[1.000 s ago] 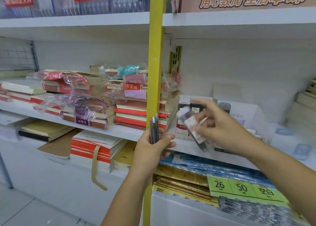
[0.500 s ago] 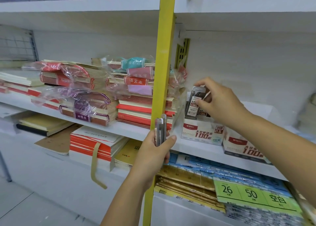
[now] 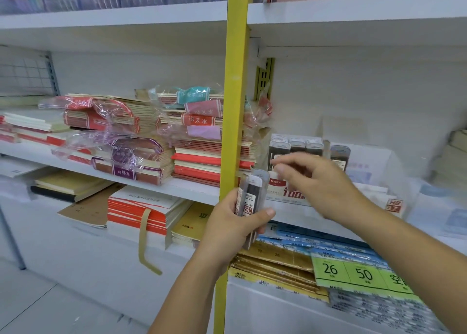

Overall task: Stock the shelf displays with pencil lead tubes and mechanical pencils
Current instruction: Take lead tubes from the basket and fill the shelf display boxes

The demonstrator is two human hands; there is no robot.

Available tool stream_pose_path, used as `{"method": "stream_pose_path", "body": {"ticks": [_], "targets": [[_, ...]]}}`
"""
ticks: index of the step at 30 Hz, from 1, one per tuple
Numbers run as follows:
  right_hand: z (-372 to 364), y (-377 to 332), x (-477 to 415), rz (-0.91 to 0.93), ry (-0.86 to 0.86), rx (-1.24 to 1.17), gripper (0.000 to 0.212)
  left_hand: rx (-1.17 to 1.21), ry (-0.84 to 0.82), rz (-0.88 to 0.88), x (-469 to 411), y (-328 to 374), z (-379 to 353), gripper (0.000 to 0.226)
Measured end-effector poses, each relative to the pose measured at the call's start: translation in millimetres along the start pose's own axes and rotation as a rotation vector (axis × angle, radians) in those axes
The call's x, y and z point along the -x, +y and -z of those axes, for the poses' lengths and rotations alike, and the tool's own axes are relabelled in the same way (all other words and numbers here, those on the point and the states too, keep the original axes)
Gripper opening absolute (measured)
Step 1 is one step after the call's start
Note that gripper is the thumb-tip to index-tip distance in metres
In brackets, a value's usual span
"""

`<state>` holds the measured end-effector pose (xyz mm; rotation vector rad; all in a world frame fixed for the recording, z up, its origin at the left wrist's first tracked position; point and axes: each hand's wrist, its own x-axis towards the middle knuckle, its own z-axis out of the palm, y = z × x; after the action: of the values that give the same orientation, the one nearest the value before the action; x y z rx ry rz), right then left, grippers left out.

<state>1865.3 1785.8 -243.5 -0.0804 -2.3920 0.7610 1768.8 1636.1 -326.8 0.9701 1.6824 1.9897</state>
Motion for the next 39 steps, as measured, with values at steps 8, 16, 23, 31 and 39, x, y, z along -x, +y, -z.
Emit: {"method": "stream_pose_path", "body": {"ticks": [8,16,23,31,39], "targets": [[1,7,33,-0.159,0.0,-0.379,0.024,-0.006,-0.143,0.076,17,10,-17,0.029],[18,16,45,-0.267,-0.011,-0.612,0.009,0.035,-0.224,0.157,22,8,-15,0.029],[17,20,49,-0.286,-0.016,-0.499,0.027,0.006,-0.153,0.139,20,6,-19,0.035],[20,17,45,-0.267,0.087,-0.44,0.023,-0.015,-0.089,0.086,14,2,-21,0.035],[89,14,16,-0.012,0.373,-0.103,0.033,-0.081,-0.013,0.038,-6,-5,-30,0.025]]}}
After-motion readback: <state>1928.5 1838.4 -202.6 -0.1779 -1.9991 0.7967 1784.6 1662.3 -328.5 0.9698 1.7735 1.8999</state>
